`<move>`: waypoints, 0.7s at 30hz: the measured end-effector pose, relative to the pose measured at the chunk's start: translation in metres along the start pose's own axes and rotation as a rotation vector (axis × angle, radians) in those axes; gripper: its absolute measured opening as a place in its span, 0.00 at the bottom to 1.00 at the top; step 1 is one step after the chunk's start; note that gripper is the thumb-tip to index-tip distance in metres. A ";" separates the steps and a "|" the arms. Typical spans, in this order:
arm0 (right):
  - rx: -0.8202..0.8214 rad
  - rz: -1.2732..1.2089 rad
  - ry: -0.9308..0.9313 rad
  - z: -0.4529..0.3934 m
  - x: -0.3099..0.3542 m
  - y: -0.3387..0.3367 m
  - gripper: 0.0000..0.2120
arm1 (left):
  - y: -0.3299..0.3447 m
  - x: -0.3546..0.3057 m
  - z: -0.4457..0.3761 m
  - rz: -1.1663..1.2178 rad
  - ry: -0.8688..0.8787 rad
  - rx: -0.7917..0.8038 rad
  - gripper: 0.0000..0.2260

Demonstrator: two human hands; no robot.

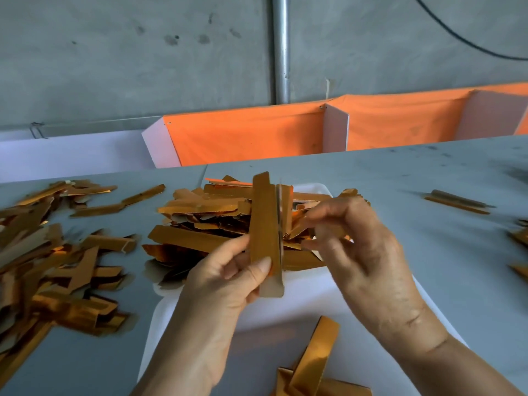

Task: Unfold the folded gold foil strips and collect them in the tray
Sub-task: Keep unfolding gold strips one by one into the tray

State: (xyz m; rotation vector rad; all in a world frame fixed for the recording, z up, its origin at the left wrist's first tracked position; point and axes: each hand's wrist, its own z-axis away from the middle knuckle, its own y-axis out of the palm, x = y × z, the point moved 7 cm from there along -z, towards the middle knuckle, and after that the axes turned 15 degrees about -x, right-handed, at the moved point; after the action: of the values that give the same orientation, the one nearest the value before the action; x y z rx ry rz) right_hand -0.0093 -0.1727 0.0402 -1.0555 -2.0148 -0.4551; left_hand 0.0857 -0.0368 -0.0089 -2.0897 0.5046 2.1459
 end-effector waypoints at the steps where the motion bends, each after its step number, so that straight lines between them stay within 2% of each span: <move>1: -0.018 -0.049 0.138 -0.001 -0.007 -0.002 0.03 | 0.002 -0.003 0.002 -0.042 0.052 0.016 0.17; 3: 0.010 -0.223 0.436 0.002 -0.023 -0.001 0.13 | 0.007 -0.007 0.006 -0.114 0.146 0.043 0.15; 5: 0.066 -0.327 0.616 0.005 -0.030 0.003 0.19 | 0.011 -0.008 0.009 -0.158 0.180 0.072 0.15; 10: 0.249 -0.330 0.709 0.014 -0.037 0.013 0.15 | 0.016 -0.011 0.014 -0.255 0.253 0.133 0.18; 14: 0.317 -0.426 0.755 0.015 -0.036 0.012 0.12 | 0.016 -0.014 0.015 -0.265 0.278 0.130 0.17; 17: 0.278 -0.505 0.743 0.012 -0.028 0.013 0.12 | 0.012 -0.012 0.012 -0.173 0.223 0.086 0.14; 19: 0.145 -0.321 0.583 0.006 -0.026 0.007 0.14 | 0.011 -0.012 0.012 -0.192 0.237 0.063 0.14; 21: 0.060 -0.025 0.329 0.000 -0.016 0.001 0.18 | 0.011 -0.014 0.012 -0.265 0.306 0.040 0.13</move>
State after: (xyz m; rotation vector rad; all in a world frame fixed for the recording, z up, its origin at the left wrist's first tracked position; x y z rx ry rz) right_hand -0.0033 -0.1809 0.0272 -0.8577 -1.7397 -0.5406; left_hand 0.0720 -0.0410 0.0065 -2.3241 0.2729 1.6728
